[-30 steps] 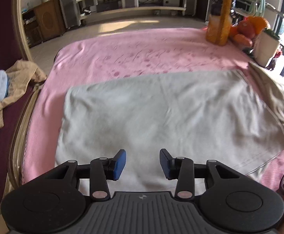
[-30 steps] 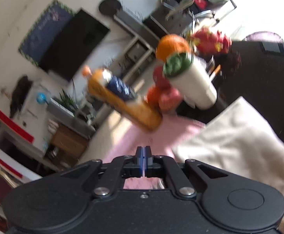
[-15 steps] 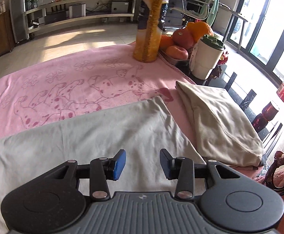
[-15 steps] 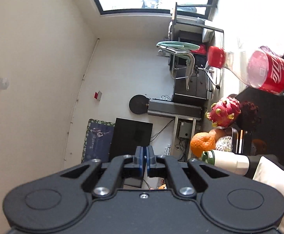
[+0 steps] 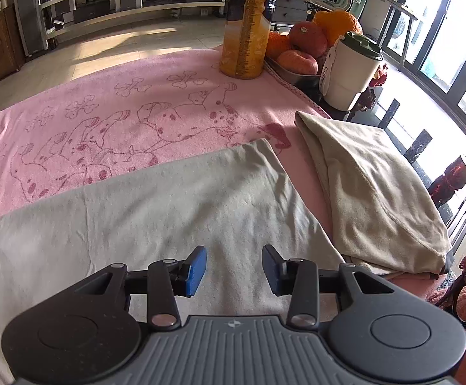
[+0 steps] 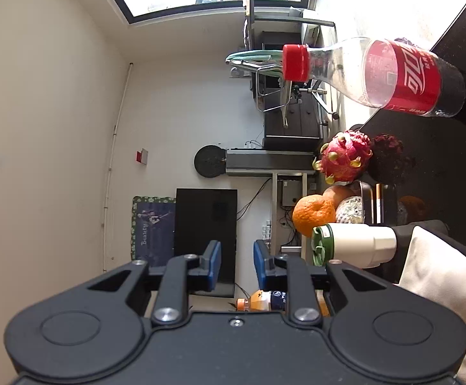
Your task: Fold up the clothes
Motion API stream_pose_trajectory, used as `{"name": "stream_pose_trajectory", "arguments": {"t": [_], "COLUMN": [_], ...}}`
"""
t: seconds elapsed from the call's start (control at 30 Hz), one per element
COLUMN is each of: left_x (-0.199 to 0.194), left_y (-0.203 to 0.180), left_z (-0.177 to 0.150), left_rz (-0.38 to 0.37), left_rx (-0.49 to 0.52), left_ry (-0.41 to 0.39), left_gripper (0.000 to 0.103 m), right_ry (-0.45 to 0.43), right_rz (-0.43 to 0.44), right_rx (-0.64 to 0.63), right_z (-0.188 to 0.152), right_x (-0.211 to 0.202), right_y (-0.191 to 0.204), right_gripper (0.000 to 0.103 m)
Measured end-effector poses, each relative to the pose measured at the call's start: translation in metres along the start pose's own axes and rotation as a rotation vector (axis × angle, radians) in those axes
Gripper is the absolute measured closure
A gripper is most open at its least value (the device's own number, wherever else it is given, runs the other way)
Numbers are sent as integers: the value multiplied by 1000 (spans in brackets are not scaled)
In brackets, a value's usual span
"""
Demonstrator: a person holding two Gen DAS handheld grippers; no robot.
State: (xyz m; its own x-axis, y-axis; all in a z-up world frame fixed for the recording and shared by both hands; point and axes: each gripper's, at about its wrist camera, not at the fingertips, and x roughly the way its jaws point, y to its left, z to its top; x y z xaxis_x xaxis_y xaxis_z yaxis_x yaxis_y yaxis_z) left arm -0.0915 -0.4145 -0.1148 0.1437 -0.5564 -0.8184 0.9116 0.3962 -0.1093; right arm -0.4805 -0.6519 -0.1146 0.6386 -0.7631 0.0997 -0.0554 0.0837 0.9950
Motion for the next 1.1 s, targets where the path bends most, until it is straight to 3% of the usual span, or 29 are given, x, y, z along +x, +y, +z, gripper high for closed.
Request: {"name": "stream_pose_trajectory", "arguments": {"t": [0.3, 0.5, 0.6, 0.67, 0.73, 0.83, 0.97, 1.1], "left_x": [0, -33, -57, -60, -60, -63, -63, -60], "left_y": [1, 17, 31, 43, 57, 83, 115, 121], "left_z": [-5, -14, -23, -33, -46, -75, -109, -123], "left_rz": [15, 50, 100, 176, 263, 323, 278, 262], "left_rx": [-14, -42, -53, -56, -62, -106, -212, -204], "left_ry": [9, -40, -64, -14, 50, 92, 97, 62], "left_gripper": [63, 63, 62, 62, 62, 62, 62, 63], "right_ry": [-45, -32, -15, 14, 89, 329, 585, 673], "right_rz": [-49, -40, -25, -50, -125, -296, -459, -614], "right_rx": [-30, -93, -179, -229, -260, -316, -430, -506], "right_z": [2, -13, -32, -48, -70, -112, -177, -210], "right_x": [-10, -14, -23, -26, -22, 1, 10, 5], "right_y": [0, 22, 46, 57, 59, 47, 20, -17], "right_gripper": [72, 66, 59, 53, 50, 35, 28, 26]}}
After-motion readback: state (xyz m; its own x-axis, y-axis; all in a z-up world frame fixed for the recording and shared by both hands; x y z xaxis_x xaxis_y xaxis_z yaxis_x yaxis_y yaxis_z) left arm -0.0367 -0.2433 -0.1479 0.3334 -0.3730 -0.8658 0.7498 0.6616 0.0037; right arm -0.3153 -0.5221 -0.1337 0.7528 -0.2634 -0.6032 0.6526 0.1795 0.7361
